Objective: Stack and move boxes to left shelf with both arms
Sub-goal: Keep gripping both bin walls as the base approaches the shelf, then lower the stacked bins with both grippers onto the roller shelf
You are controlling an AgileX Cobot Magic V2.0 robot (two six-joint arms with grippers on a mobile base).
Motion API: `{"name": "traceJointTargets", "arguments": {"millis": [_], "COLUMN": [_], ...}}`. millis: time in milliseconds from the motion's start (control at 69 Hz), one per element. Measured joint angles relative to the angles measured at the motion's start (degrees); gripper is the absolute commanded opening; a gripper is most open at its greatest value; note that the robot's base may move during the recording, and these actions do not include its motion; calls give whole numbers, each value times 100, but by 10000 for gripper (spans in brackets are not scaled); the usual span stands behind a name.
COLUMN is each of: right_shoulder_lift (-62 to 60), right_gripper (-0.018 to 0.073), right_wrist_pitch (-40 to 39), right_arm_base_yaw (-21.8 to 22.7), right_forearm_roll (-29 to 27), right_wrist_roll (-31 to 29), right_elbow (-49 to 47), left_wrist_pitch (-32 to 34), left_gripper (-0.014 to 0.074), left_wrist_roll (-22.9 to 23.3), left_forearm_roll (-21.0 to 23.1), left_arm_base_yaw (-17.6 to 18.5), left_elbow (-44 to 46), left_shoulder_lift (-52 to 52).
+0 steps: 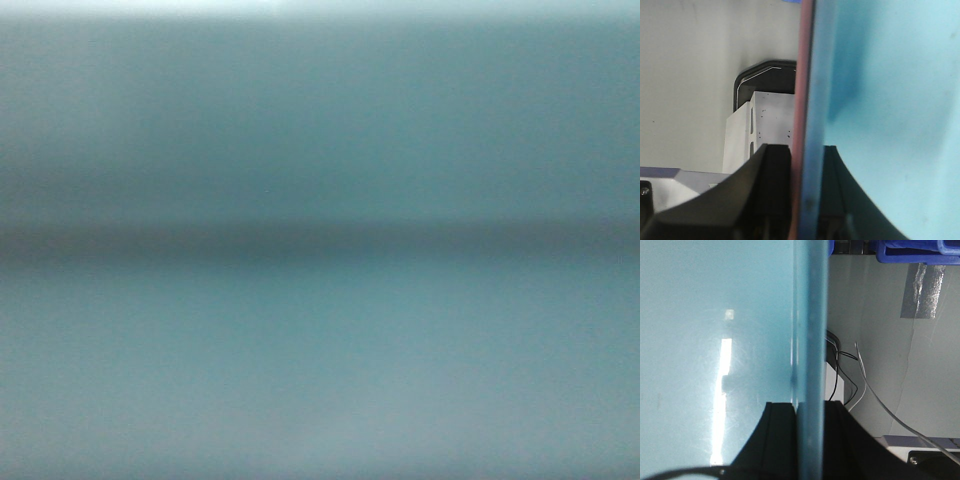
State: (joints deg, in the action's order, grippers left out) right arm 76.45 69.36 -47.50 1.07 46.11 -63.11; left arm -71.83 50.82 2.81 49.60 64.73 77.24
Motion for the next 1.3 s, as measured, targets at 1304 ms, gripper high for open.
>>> {"name": "traceJointTargets", "arguments": {"millis": [1304], "right_shoulder_lift": [843], "right_gripper": [57], "right_wrist_pitch": [-930], "right_arm_base_yaw": [1317], "right_forearm_roll": [721], "right_wrist_roll": [-1306], "right_elbow": [-1047], "left_wrist_pitch": [1157], "left_gripper": [-10], "left_wrist_roll": [-1246], "left_forearm_roll": [-893], "left_arm_base_yaw": [-773], "left_elbow": [1216], "left_shoulder_lift": [1110]}}
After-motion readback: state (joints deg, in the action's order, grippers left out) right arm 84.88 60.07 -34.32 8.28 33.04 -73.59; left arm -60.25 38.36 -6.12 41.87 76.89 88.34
